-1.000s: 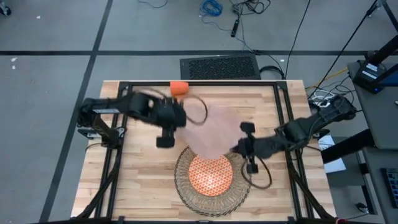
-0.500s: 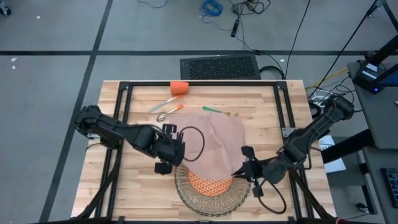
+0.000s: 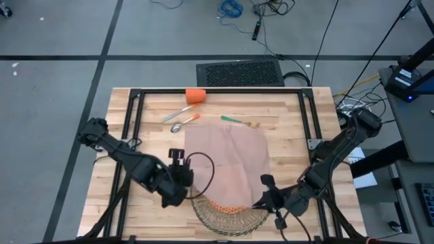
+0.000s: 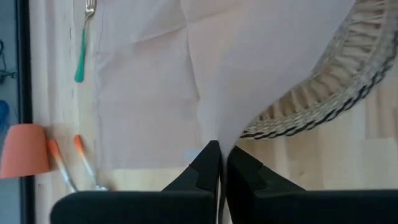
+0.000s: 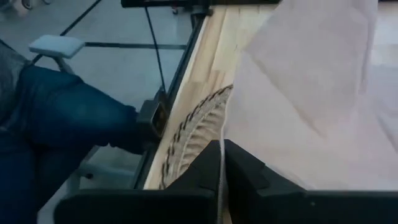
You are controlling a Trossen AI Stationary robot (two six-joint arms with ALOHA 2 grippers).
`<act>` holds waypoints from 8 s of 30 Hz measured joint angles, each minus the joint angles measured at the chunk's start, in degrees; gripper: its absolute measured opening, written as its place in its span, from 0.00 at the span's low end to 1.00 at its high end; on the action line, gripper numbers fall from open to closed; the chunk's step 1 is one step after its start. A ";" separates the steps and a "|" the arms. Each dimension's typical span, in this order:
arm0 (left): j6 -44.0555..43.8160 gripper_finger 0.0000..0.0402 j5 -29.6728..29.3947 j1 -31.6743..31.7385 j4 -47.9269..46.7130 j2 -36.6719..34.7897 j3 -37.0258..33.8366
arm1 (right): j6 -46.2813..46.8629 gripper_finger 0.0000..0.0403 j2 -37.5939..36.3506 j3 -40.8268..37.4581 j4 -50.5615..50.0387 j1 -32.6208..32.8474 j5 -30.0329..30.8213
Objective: Set table place
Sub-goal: Fold the napkin
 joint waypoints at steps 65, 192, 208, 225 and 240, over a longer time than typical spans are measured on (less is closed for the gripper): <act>7.05 0.00 -2.01 12.28 11.75 -7.45 -20.01 | 1.57 0.00 -4.73 0.02 -21.63 -17.54 -10.12; 15.21 0.40 19.61 24.42 55.59 -7.38 -42.13 | 16.16 0.38 -7.36 -11.26 -27.18 -15.78 -17.30; 14.92 0.40 19.59 24.40 59.08 -7.38 -42.13 | 18.07 0.38 -0.39 -11.23 -28.91 -13.81 -14.58; 13.80 0.40 19.81 24.28 61.36 -7.38 -42.13 | 20.68 0.35 4.18 -11.19 -29.88 -12.74 -12.87; 13.82 0.40 19.81 24.28 64.22 -7.38 -42.08 | 18.73 0.01 4.18 -11.20 -29.87 -12.36 -11.55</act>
